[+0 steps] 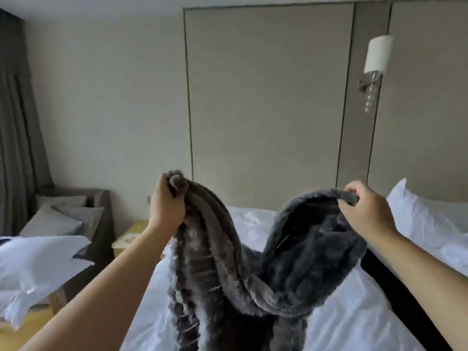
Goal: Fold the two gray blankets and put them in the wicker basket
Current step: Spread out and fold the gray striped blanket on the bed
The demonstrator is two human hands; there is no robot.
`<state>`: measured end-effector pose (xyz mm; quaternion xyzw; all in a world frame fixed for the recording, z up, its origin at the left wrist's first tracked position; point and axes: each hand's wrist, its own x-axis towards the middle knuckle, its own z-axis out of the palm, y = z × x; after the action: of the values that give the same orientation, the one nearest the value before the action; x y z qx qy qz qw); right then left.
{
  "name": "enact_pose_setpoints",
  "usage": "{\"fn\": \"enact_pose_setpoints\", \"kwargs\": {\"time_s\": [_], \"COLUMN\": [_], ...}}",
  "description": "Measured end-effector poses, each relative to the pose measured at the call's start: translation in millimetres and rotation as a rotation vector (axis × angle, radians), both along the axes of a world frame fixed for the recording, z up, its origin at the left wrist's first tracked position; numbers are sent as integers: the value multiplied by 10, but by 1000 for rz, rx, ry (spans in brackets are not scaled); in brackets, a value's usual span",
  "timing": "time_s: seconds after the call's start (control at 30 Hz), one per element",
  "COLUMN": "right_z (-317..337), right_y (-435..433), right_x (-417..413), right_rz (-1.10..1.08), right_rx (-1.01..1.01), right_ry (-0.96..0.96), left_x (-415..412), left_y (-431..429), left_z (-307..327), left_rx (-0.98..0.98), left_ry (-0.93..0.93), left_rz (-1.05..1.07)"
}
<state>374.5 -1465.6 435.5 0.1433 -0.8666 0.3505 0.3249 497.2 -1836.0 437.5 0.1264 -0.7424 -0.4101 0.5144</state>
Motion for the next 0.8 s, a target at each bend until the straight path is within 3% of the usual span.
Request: {"fn": "enact_pose_setpoints", "kwargs": {"time_s": [0.07,0.13,0.23,0.3,0.4,0.47,0.53,0.63,0.7,0.8], "right_z": [-344,-653,-750,-665,-466,-407,-476,-649,-817,-1034], "right_y": [146,224,22,-280,-778,-1019,-1196,-1273,-1208,-1018], "right_x": [-134,-136,-11,145,477,681,761,752,684,572], "right_rz": [-232,-329,-196,46,518,715,764,631,577,460], "right_rx": [444,675,775,703,243,137,84,-36,-41,105], "right_ry": [-437,-766,-804,-715,-627,-611,-538,-465,-556,-758], "left_x": [-5,-23,-23,-20,-20,-29,-16,34,81,146], "left_y": [-27,-11,158,354,674,814,897,920,882,764], "left_z": [-88,-154,-141,-126,-106,-81,-42,22,51,76], "left_rx": [-76,-76,-26,-45,-105,-104,-57,-13,-5,12], "left_ry": [-87,-127,-147,-191,-252,-256,-236,-203,-193,-148], "left_rz": [3,-55,-226,-358,-546,-587,-619,-640,-635,-576]}}
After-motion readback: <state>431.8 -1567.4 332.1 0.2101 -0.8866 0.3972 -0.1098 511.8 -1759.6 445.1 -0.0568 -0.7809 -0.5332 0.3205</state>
